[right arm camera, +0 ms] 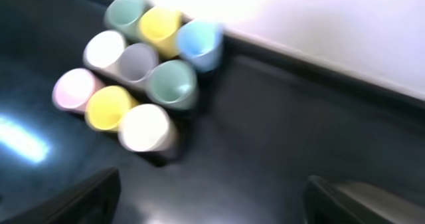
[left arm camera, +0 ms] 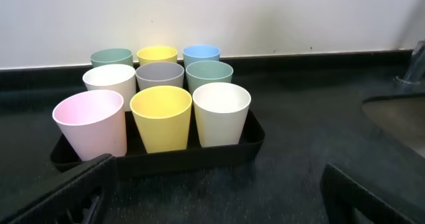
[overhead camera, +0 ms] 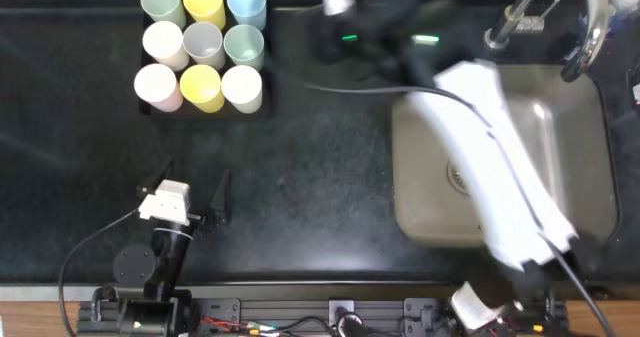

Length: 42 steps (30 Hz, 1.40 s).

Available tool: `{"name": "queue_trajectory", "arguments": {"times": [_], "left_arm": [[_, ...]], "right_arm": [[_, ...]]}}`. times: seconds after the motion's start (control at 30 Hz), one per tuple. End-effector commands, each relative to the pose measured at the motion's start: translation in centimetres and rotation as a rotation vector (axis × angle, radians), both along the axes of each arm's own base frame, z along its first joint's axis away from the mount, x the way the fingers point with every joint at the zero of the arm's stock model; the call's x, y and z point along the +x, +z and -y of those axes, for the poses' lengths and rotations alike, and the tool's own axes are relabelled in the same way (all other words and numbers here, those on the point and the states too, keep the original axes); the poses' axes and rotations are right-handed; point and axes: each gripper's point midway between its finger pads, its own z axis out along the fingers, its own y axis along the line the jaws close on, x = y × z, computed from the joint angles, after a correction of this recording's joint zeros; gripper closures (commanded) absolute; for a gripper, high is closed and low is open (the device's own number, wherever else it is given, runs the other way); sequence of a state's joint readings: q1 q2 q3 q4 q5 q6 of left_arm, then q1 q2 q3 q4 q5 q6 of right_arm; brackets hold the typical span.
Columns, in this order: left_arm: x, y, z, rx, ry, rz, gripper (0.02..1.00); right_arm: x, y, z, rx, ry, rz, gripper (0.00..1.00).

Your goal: Store Cups

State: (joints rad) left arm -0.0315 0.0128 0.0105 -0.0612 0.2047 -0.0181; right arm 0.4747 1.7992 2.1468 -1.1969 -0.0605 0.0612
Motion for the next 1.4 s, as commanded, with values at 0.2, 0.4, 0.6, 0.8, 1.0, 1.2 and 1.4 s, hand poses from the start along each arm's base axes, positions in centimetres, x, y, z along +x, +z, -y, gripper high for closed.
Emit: {"name": "queue_trajectory", "arguments": {"times": [0.2, 0.4, 0.6, 0.8, 1.0, 1.2, 1.4], "left_arm": [[0.0, 0.1, 0.1, 0.018, -0.002, 0.01, 0.018], [0.0, 0.1, 0.1, 0.018, -0.002, 0.01, 0.02], [0.0, 0.1, 0.1, 0.018, -0.002, 0.01, 0.018], [0.0, 0.1, 0.1, 0.018, -0.002, 0.01, 0.018], [0.0, 0.1, 0.1, 0.018, -0.002, 0.01, 0.018], [0.0, 0.1, 0.1, 0.018, -0.002, 0.01, 0.018], [0.0, 0.1, 0.1, 0.018, -0.002, 0.01, 0.02]], "right_arm": [[-3.8, 1.0, 9.2, -0.051, -0.088, 0.094, 0.003], [-8.9, -0.1, 13.3, -0.015, -0.164, 0.21, 0.003], [-13.5, -3.6, 16.2, 0.036, -0.255, 0.278, 0.003], [-15.5, -6.6, 16.6, 0.082, -0.265, 0.4, 0.003], [-16.5, -10.8, 16.8, 0.098, -0.266, 0.451, 0.003], [-17.6, -16.2, 17.1, 0.079, -0.27, 0.402, 0.003], [-17.7, -18.0, 17.1, 0.094, -0.267, 0.469, 0.001]]}}
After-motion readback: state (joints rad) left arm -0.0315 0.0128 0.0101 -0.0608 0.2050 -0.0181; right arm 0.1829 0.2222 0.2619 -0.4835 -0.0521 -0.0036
